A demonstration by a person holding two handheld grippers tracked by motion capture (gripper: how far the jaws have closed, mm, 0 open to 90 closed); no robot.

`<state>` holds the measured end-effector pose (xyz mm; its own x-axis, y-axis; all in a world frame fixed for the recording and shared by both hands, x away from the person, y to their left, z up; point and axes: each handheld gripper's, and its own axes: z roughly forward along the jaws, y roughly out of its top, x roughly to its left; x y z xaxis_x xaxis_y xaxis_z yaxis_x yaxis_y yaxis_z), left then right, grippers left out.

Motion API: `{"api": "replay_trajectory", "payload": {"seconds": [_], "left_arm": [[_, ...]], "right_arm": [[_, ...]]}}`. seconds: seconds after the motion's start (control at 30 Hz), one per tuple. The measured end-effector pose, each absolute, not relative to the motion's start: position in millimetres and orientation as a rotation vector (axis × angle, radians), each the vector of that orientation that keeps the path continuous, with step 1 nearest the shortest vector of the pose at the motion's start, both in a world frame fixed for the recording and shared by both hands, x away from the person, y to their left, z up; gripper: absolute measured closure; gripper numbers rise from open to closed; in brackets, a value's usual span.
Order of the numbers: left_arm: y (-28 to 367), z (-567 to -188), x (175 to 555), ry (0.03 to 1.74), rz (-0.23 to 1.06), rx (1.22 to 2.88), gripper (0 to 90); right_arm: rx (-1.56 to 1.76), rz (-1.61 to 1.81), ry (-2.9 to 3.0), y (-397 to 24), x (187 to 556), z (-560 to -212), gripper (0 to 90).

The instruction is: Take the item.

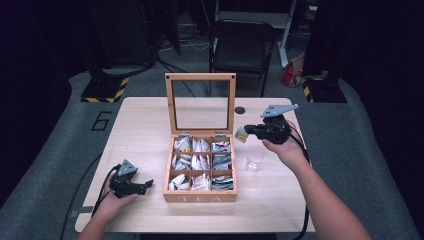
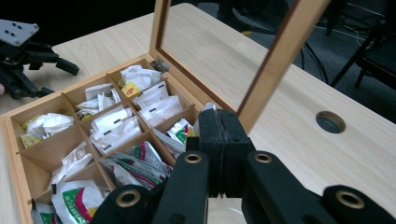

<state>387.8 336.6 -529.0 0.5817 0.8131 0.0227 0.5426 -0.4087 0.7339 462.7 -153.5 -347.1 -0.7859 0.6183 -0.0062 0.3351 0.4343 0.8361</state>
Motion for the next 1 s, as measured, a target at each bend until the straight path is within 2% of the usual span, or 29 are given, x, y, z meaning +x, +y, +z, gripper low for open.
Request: {"api": "replay_trajectory", "payload": {"seconds": [1.0], "left_arm": [[336.5, -529.0, 387.8, 1.074, 0.498, 2.114, 14.1]], "right_arm": [[0.898, 1.247, 2.355, -185.8, 451.0, -363.7, 89.9]]}}
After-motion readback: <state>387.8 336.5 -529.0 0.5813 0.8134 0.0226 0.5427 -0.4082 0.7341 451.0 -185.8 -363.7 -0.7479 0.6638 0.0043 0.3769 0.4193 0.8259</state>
